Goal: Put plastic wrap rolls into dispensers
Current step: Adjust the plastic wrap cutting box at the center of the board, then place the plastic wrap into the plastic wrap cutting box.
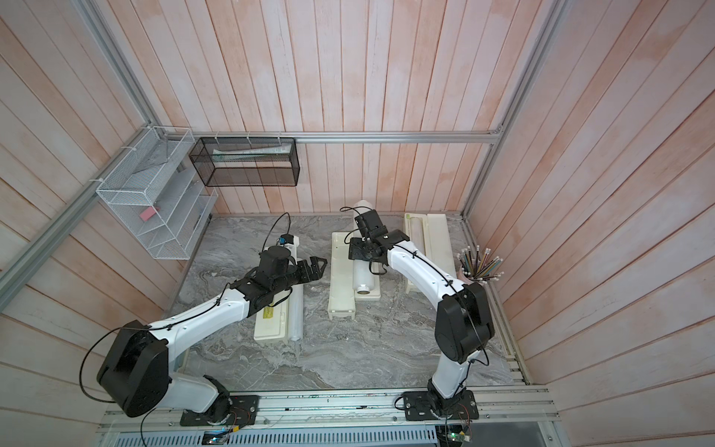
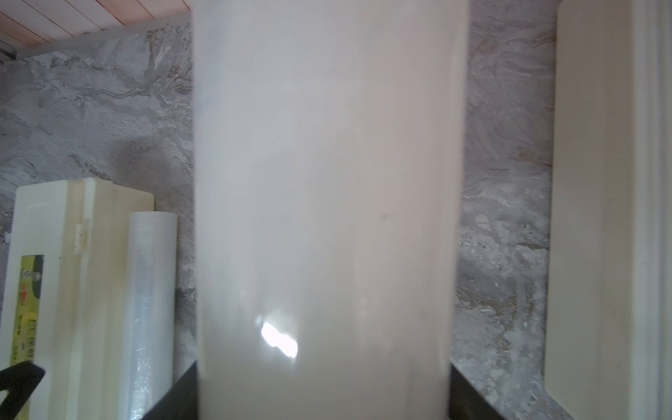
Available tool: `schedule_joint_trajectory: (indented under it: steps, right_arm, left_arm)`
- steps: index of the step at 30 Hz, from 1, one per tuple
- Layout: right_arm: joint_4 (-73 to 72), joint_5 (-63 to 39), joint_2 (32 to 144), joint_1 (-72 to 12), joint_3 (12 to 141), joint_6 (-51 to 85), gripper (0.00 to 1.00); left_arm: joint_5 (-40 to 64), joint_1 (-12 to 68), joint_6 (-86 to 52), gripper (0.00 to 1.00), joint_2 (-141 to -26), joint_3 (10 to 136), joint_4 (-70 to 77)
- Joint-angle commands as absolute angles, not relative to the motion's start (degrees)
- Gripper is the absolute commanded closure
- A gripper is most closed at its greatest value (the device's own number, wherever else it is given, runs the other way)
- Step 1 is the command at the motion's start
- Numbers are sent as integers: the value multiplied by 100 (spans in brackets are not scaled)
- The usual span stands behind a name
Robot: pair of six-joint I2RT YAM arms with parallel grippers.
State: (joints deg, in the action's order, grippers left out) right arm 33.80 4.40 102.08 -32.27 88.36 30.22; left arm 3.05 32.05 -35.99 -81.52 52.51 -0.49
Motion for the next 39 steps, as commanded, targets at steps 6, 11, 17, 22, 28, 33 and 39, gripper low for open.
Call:
schedule_joint_trajectory:
  steps: [6, 11, 17, 22, 28, 33, 39]
  right_arm:
    - [2515, 656, 10644, -3634, 9395, 3544, 59]
    - [2373, 708, 10848, -3777, 9363, 3682, 59]
    - [2254, 785, 11046, -3936, 9270, 3665, 58]
    - [2101, 830, 11084, -4007, 9062, 3630, 59]
    - [2110, 901, 11006, -4041, 8867, 3707, 59]
    - [2023, 880, 10984, -4043, 8649, 3769, 58]
    - [1967, 809, 11080, -4061, 8536, 3792, 59]
  left_arm:
    - [396, 3007, -3463, 0, -7663, 4802, -386]
    - [352, 2979, -3463, 0, -7518, 4661, -431]
    - [385, 2966, -3506, 0, -7487, 4553, -302]
    - [466, 2971, -3505, 0, -7567, 4605, -310]
    - [499, 2971, -3549, 0, -7560, 4566, -277]
    - [510, 2966, -3577, 0, -7559, 4536, -271]
    - [519, 2969, -3586, 0, -7558, 4535, -249]
